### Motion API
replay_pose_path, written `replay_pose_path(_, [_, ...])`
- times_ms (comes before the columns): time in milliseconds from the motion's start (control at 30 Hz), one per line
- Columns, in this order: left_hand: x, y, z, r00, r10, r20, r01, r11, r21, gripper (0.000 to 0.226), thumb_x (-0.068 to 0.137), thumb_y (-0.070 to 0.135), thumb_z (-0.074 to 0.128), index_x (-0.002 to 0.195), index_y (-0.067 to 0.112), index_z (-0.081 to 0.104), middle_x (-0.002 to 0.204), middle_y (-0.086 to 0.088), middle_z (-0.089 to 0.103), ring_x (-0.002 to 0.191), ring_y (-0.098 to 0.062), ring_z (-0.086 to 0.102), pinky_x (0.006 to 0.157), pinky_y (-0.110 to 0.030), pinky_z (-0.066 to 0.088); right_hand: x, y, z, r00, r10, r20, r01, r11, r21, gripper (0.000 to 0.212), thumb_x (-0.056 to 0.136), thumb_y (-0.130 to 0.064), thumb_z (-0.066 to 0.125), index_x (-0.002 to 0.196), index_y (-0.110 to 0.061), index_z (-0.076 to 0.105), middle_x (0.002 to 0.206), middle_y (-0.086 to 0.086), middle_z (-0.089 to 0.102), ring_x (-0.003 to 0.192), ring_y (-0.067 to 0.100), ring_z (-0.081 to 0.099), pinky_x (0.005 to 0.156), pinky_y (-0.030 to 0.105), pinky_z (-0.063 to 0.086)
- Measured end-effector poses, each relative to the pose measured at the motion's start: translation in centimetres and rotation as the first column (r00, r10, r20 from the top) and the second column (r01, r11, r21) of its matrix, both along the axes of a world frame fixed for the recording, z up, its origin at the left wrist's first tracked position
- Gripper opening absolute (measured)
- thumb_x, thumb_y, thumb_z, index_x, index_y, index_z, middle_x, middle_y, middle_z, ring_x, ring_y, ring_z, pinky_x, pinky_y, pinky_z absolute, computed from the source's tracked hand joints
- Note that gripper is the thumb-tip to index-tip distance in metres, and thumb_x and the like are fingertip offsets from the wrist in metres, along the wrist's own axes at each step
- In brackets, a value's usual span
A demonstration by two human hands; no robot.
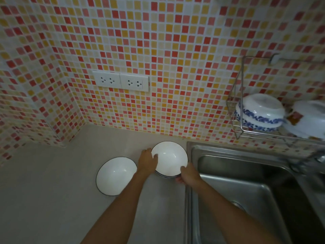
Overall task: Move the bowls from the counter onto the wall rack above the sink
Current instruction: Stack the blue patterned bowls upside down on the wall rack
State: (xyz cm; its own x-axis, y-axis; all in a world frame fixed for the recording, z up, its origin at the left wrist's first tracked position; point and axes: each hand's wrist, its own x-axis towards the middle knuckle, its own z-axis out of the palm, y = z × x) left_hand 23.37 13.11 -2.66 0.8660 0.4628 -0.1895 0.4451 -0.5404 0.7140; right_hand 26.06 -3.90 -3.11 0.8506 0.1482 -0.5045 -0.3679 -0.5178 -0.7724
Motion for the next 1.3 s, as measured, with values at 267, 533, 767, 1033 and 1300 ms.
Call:
replay_pose_path(267, [-5.9,-7.1,4.4,0.988,0.112,-0.103,-0.151,0.644,-0.75,0.05,0.089,0.065,0.038,0.118,0.025,0.046,0.113,-0.006,0.056,0.098,-0.027,0.059,0.085,-0.046,0.052,-4.4,-6.7,2.4,0.995,0.029,0.091,-0.038,0.995,0.093,0.042,0.09,-0.005,0.032,0.131,-0.007,0.042,0.091,0.024,0.068,0.054,0.026,0.066,0.044,0.025,0.05])
replay_pose_path(533, [-8.6,-15.9,7.1,0.98,0.171,0.102,-0.035,0.652,-0.758,0.054,0.092,0.064,0.02,0.122,0.032,0.05,0.113,-0.002,0.06,0.089,-0.017,0.061,0.067,-0.034,0.056,-7.3,-16.6,6.9,0.979,0.032,0.199,-0.07,0.98,0.189,0.021,0.095,-0.019,0.052,0.111,-0.006,0.057,0.076,0.015,0.072,0.058,0.022,0.068,0.05,0.024,0.052])
replay_pose_path(767, [-7.4,-23.1,10.9,0.953,0.115,0.28,0.146,0.636,-0.758,0.043,0.096,0.055,0.024,0.123,0.034,0.05,0.112,0.002,0.066,0.097,-0.022,0.065,0.075,-0.039,0.059,-6.1,-26.7,13.1,0.885,0.025,0.464,-0.08,0.992,0.099,0.024,0.095,-0.031,0.055,0.094,-0.015,0.073,0.081,-0.005,0.074,0.073,0.01,0.07,0.069,0.022,0.057])
replay_pose_path(1033, [-3.6,-30.2,16.2,0.931,0.036,0.364,0.25,0.665,-0.704,0.054,0.08,0.076,0.038,0.12,0.044,0.054,0.122,-0.001,0.065,0.111,-0.031,0.061,0.094,-0.06,0.048,-1.4,-35.6,18.3,0.534,-0.194,0.823,0.204,0.974,0.098,0.024,0.096,-0.026,0.053,0.113,-0.017,0.068,0.103,0.001,0.072,0.091,0.015,0.065,0.081,0.028,0.052])
replay_pose_path(1300, [1.5,-36.7,23.4,0.864,-0.007,0.504,0.317,0.785,-0.532,0.049,0.091,0.063,0.03,0.129,0.036,0.045,0.125,-0.003,0.056,0.105,-0.024,0.059,0.072,-0.036,0.057,5.1,-41.7,16.9,0.553,0.142,0.821,0.321,0.873,-0.368,0.058,0.099,-0.04,0.043,0.147,-0.009,0.033,0.153,0.012,0.035,0.144,0.03,0.029,0.117,0.04,0.015])
